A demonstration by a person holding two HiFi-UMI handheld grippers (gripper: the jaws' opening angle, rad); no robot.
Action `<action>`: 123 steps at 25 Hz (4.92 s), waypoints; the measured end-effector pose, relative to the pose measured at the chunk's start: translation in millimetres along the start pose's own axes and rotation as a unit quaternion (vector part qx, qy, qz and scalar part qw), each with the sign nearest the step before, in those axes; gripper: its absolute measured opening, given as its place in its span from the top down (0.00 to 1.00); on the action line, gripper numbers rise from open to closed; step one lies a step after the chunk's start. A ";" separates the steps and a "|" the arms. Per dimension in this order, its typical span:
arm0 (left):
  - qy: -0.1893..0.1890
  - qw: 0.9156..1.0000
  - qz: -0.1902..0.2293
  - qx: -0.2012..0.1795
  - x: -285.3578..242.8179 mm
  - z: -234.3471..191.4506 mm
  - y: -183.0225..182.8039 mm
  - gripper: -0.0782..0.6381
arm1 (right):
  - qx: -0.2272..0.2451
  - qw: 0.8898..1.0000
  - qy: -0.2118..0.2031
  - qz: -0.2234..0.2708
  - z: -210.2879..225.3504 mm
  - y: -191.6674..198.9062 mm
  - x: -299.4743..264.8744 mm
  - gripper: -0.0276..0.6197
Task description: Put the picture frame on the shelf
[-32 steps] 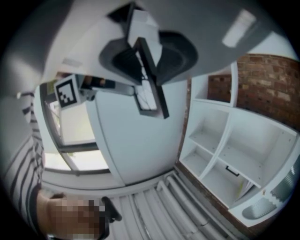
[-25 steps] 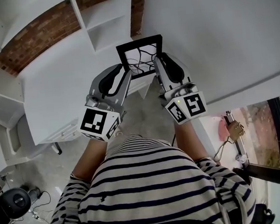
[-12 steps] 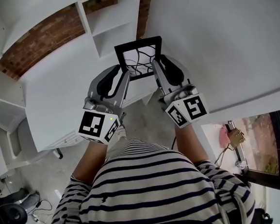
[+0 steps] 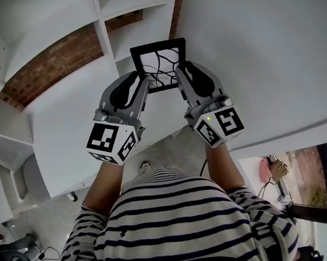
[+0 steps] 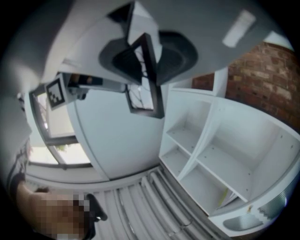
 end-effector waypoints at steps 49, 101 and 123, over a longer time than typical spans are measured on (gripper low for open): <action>-0.224 0.961 0.086 -0.134 -227.5 -174.2 -131.8 0.77 | -0.001 0.992 -0.115 0.055 134.3 -63.4 -321.2 0.85; -0.238 0.956 0.085 -0.147 -211.2 -168.1 -113.4 0.69 | 0.007 0.994 -0.105 0.026 135.8 -42.3 -298.6 0.81; -0.130 0.987 0.090 -0.031 -138.4 -117.8 -26.6 0.80 | -0.131 0.977 -0.163 -0.035 99.4 36.2 -197.5 0.82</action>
Point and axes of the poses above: the fingertips, and each gripper's own axes: x backward along the fingers, z to its right, y out of its underside, the point moved 7 cm from there along x, backward along the fingers, and after that the axes turned 12 degrees about z, right-handed, at the moved point
